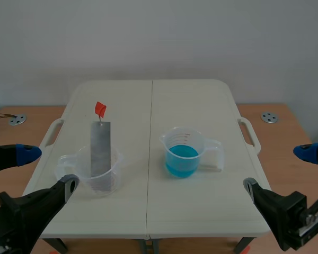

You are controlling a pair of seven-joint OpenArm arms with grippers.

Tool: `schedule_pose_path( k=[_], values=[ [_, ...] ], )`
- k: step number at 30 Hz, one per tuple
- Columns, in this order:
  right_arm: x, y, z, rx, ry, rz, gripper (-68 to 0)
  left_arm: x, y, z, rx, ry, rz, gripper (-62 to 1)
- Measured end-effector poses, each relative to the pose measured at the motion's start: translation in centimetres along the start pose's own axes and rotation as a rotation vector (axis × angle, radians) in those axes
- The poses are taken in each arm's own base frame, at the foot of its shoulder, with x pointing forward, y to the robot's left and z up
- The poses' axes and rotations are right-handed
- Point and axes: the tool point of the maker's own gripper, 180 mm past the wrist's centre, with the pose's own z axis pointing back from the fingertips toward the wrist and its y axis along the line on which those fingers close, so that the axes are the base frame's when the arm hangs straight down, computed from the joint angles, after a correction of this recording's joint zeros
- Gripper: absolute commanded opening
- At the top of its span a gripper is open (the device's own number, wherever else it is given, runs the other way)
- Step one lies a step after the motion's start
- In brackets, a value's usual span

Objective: Hold the metal plate by the orange handle, dip it into the blue solution, take it out and point at it, then put the plate back in the beaker on the left.
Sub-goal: 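Lift the metal plate out of the left beaker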

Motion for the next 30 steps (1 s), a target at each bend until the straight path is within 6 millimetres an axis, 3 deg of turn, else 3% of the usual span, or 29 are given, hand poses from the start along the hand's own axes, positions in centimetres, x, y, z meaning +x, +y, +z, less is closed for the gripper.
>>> schedule_pose_path(
  k=[30],
  values=[
    [0.69,0.00,-0.03,0.001,-0.033,0.002,-1.2,0.26,-0.01,0.00,-0.001,-0.014,0.000,-8.0]
  ],
)
